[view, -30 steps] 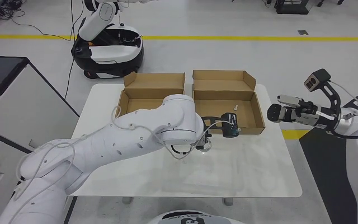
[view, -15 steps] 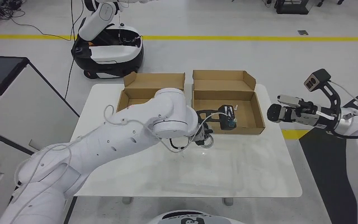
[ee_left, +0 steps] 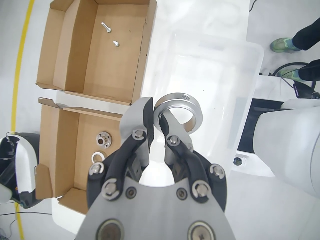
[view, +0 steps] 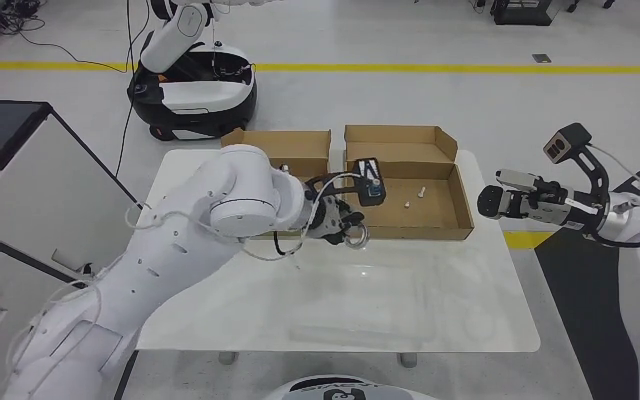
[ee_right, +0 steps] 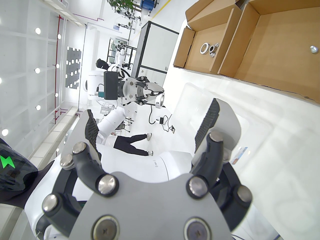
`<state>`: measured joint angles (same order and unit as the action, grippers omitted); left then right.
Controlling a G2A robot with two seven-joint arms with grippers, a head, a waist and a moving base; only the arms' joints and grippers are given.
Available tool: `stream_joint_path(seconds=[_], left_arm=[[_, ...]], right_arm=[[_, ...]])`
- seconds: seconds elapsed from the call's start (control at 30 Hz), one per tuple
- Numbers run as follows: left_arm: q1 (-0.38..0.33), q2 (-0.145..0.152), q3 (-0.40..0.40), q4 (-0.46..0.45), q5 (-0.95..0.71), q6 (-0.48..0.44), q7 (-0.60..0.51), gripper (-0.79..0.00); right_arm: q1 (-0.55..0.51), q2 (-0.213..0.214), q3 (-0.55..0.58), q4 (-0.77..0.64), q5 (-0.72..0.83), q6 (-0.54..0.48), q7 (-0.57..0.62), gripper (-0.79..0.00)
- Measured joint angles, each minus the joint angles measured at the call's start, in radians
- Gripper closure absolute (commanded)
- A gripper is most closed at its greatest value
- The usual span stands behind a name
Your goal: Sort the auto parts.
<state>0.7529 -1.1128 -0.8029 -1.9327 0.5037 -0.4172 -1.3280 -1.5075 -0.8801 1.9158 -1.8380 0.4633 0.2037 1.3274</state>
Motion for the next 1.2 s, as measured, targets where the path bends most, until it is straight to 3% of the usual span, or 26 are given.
stream_joint_path(seconds=[0.37,0.67,1.2], left_arm=[[0.213,0.069,-0.255,-0.041,-0.126,-0.109,0.111,0.0],[0.354,0.099,-0.408,-0.033,-0.314,-0.269,0.286,0.0],[0.394,0.115,-0.505,-0.003,-0.615,-0.584,0.538,0.0]], right_arm=[[0.0,0.0,0.0,0.0,0.0,0.0,0.0,-0.785],[0.0,0.0,0.0,0.0,0.0,0.0,0.0,-0.785],[0.0,0.0,0.0,0.0,0.0,0.0,0.0,-0.785]])
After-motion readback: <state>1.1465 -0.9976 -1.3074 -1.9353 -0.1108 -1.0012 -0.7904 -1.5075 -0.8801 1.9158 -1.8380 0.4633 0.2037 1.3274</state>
